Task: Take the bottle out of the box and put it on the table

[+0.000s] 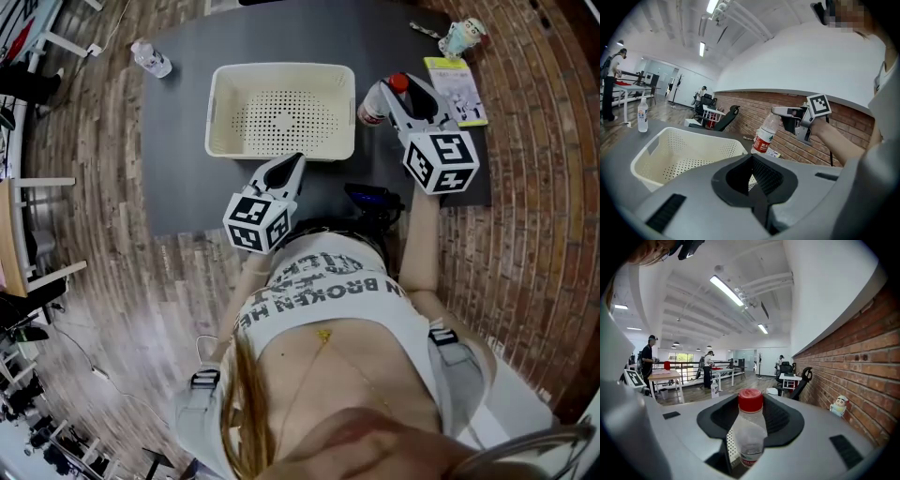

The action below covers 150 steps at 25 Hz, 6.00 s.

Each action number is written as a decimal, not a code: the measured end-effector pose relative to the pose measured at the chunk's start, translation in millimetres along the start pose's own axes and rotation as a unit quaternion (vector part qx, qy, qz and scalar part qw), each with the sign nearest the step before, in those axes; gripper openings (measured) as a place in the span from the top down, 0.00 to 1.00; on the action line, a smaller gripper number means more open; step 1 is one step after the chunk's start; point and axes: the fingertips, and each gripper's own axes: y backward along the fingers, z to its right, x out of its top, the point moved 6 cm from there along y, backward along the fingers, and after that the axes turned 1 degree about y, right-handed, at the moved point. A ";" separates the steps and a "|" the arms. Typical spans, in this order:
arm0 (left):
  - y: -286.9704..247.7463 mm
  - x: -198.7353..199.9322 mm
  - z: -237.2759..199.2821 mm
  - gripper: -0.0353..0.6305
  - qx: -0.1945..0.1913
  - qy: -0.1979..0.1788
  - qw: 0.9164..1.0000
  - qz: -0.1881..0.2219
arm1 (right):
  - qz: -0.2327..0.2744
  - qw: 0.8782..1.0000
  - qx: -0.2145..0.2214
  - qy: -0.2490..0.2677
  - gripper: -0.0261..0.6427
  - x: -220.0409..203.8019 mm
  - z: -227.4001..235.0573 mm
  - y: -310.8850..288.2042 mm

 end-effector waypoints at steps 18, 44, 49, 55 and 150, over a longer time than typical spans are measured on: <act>-7.3 -13.5 27.9 0.94 0.013 0.007 1.000 0.001 | -0.007 1.000 0.015 -0.006 0.73 -16.2 18.0 14.1; -9.7 -26.0 34.5 0.94 0.027 0.015 1.000 -0.008 | -0.080 0.996 0.034 -0.012 0.73 -95.2 21.6 0.5; -9.9 -29.5 35.9 0.94 0.033 0.018 0.999 -0.008 | -0.099 0.994 0.031 -0.020 0.73 -124.4 25.8 -2.7; -9.7 -33.2 37.9 0.94 0.040 0.021 0.999 -0.009 | -0.113 0.993 0.034 -0.010 0.73 -146.9 24.6 -3.9; 8.8 -38.0 55.5 0.94 0.034 0.022 0.999 0.023 | -0.074 0.994 0.078 -0.021 0.95 -150.6 -18.0 67.1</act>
